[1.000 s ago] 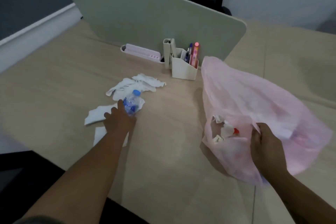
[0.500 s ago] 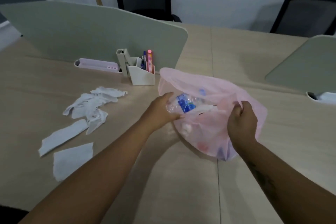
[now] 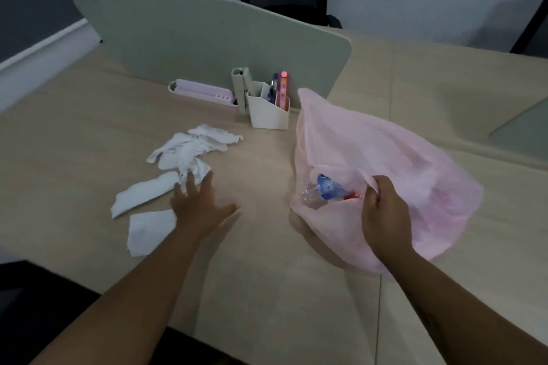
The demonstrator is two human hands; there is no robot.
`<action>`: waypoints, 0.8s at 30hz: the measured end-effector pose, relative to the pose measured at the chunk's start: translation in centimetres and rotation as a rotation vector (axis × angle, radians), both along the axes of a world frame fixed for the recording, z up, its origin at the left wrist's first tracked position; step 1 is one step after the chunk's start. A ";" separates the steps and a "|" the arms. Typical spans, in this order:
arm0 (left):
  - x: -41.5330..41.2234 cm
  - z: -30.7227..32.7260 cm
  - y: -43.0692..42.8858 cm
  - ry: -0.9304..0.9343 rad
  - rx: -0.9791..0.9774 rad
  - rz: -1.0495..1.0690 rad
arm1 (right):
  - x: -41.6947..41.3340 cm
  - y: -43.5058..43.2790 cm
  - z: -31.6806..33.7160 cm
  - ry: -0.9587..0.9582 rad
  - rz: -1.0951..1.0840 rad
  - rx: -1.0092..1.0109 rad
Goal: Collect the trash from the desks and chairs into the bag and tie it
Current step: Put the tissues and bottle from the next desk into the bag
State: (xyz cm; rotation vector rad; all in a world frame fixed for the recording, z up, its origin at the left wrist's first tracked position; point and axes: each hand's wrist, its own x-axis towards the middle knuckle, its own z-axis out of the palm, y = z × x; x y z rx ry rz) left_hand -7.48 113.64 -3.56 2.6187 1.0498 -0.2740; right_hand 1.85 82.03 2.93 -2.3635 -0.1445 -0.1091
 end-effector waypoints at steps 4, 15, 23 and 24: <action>-6.4 -2.8 4.7 0.144 0.001 0.229 | -0.4 1.5 -1.8 -0.029 0.015 -0.098; -5.2 -4.5 9.4 -0.009 -0.008 0.074 | -1.0 1.4 -4.6 -0.050 0.106 -0.328; 2.8 -3.9 8.9 -0.093 0.073 -0.199 | -0.4 1.5 -4.2 -0.101 0.041 -0.435; 3.9 -4.2 8.6 -0.077 0.075 -0.216 | -0.2 1.3 -4.5 -0.099 0.040 -0.434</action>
